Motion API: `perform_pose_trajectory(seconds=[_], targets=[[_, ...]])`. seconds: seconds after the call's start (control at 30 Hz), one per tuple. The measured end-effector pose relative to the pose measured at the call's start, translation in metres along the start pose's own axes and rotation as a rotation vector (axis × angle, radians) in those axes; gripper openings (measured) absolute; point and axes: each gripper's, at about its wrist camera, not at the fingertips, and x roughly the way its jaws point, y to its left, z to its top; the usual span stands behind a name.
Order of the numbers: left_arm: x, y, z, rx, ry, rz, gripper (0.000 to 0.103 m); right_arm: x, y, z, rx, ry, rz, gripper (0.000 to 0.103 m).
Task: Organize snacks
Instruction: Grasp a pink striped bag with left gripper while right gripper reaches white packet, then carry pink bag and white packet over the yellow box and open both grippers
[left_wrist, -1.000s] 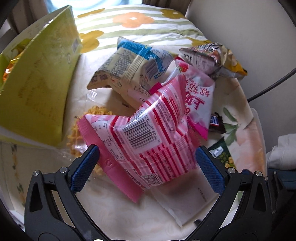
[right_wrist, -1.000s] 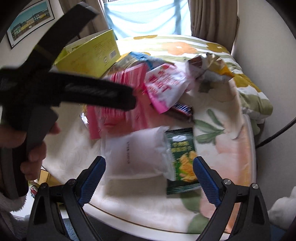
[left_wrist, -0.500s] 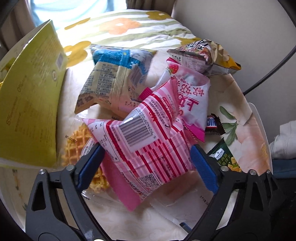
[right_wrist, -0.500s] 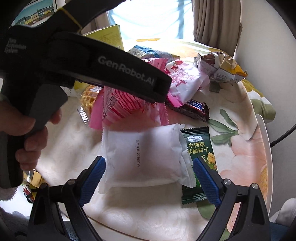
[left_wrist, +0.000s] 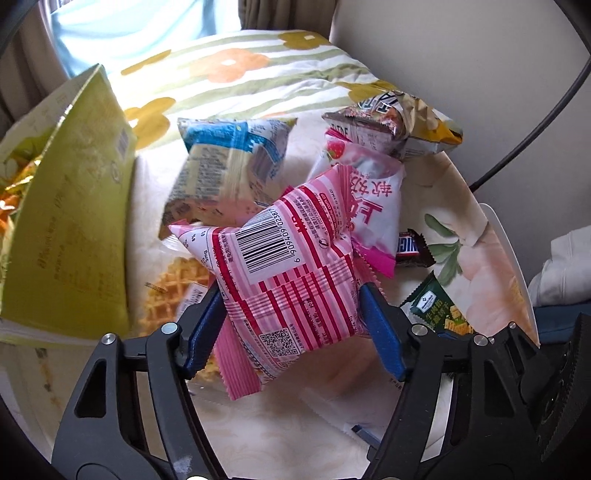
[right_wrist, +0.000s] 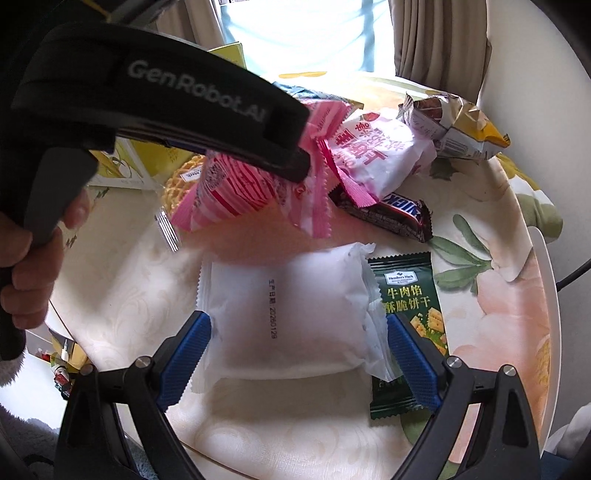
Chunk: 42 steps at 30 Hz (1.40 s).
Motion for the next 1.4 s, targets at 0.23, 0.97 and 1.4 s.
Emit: perform_pose_trajectory(seconds=[0.23,0.97,1.4], targets=[[-0.013,0.007,0.001,-0.011,-0.031,0.020,0.068,0.011,0.003,0.008,-0.034,0.018,0.020,0.094],[-0.048,0.028,-0.005,-0.047,-0.085,0.059,0.068,0.005,0.008,0.009,-0.043,0.035,0.061,0.070],[-0.127,0.035,0.012,-0.139,-0.247,0.057,0.067,-0.060,-0.019,0.059,-0.023,-0.093,0.047,0.070]])
